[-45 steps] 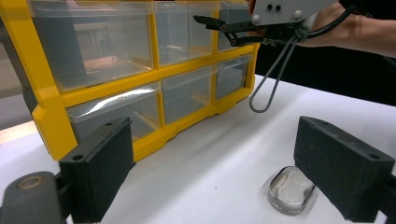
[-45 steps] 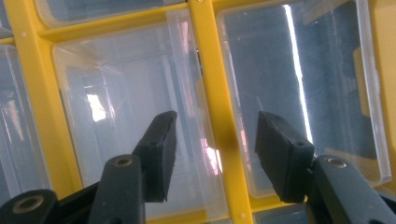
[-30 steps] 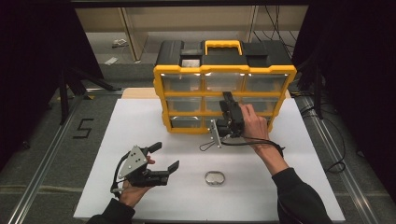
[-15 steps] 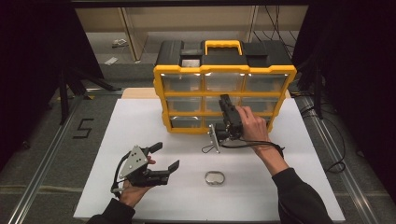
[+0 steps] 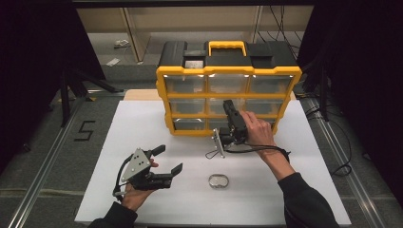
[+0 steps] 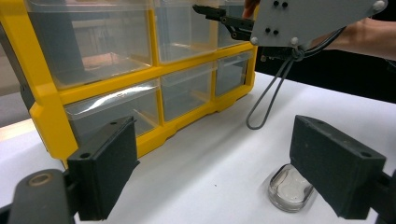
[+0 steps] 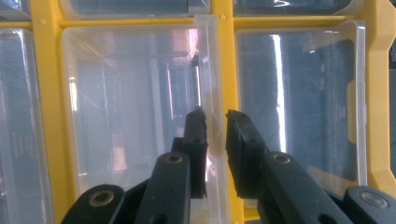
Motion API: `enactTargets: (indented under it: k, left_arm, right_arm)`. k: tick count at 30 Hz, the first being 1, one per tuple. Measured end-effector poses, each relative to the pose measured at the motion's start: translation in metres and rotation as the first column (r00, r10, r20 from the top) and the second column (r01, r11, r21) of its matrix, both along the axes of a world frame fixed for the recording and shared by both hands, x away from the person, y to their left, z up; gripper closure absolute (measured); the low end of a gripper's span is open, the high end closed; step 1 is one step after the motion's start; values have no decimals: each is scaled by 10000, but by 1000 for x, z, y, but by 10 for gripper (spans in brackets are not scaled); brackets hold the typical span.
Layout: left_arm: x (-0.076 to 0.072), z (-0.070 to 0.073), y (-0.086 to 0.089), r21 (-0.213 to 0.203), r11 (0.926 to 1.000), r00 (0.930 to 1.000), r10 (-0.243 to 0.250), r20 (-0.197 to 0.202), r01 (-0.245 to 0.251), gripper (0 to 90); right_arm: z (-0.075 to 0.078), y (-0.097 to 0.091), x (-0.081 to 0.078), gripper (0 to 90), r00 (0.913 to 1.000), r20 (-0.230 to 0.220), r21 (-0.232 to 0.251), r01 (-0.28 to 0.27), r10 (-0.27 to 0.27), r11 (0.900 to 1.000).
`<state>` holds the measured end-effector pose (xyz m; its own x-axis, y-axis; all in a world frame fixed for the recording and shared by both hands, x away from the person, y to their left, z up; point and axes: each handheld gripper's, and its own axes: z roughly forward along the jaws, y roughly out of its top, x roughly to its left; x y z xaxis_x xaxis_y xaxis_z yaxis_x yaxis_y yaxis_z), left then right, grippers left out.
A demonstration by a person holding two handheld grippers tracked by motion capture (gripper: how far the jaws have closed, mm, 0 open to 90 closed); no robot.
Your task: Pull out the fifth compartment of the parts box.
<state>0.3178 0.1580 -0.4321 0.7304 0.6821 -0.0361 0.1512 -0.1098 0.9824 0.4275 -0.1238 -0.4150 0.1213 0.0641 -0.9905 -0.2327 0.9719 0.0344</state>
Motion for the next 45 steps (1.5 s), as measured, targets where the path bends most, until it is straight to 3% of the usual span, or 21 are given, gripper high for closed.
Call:
enactTargets:
  k: [9, 25, 45]
  left_arm:
    - [0, -1, -1, 81, 10000, 10000, -7, -29, 7, 146]
    - [0, -2, -1, 92, 10000, 10000, 20, -30, -19, 148]
    - [0, 0, -1, 64, 9999, 10000, -90, 11, 90, 148]
  right_arm:
    - [-3, -2, -16, 791, 9998, 147, 102, -111, 109, 9999]
    - [-8, -5, -29, 790, 9988, 369, 460, -345, 328, 9983]
    - [-11, -8, -39, 797, 9961, 675, 200, -579, 564, 9981]
